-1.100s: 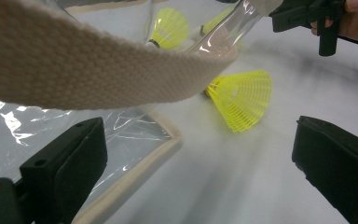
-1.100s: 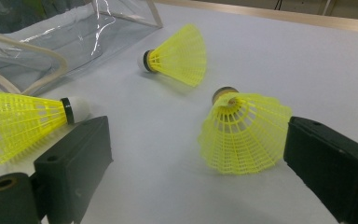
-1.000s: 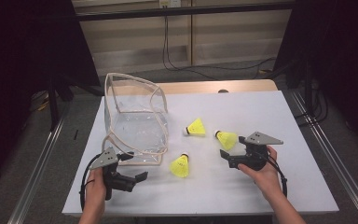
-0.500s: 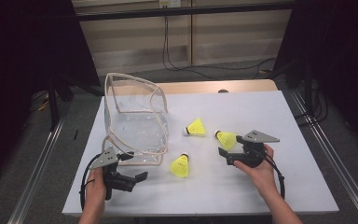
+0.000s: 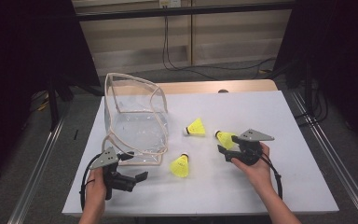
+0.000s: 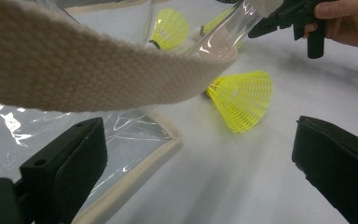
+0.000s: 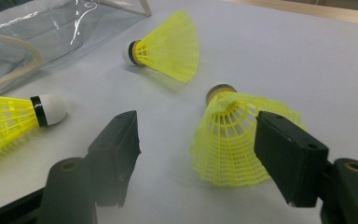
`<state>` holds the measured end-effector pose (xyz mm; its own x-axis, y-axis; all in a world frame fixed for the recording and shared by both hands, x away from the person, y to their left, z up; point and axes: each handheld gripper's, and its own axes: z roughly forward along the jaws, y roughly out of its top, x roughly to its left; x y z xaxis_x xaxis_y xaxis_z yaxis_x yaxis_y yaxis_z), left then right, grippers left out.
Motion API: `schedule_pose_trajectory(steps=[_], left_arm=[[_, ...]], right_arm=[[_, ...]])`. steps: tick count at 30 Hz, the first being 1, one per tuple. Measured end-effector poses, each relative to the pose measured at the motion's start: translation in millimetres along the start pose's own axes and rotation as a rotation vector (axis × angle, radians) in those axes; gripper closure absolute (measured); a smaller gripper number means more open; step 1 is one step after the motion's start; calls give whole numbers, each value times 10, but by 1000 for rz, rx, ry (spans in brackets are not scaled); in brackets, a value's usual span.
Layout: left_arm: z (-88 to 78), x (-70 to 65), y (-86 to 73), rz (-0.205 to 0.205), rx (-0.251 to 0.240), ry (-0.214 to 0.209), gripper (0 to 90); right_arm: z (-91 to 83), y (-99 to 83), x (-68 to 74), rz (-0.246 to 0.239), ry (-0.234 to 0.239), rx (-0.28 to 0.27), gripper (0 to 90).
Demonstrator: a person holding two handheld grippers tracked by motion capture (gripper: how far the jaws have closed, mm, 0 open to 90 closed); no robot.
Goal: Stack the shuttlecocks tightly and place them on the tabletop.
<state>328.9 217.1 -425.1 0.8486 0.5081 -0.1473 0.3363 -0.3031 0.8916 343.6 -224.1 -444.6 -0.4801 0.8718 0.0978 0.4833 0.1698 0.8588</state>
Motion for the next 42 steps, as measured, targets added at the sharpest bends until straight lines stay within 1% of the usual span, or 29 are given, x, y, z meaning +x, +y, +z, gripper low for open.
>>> schedule_pose_trajectory(steps=[5,7,11,20,29,31,35,38,40,42], left_arm=[[3,0,-1,-1,-2,1,34],[3,0,-2,-1,-2,2,34],[-1,3,1,1,1,0,34],[2,3,-2,-2,3,2,34],[-11,8,-4,-4,-4,7,34],[-13,10,-2,-6,-6,7,34],[-19,12,-2,-7,-10,7,33],[-19,16,-6,-6,-14,16,34],[-19,15,-7,-7,-14,15,33],[-20,16,-6,-7,-15,12,34]], right_arm=[[52,3,-7,-19,-6,9,362],[70,0,-7,-30,-10,18,396],[94,-3,-12,-32,-6,22,435],[123,7,-19,-71,-6,37,596],[169,17,-33,-63,-7,37,680],[185,14,-35,-54,-10,43,700],[195,10,-57,-51,-7,56,741],[190,22,-81,-52,-7,55,777],[187,33,-96,-41,-5,59,793],[201,31,-119,-45,-1,61,802]])
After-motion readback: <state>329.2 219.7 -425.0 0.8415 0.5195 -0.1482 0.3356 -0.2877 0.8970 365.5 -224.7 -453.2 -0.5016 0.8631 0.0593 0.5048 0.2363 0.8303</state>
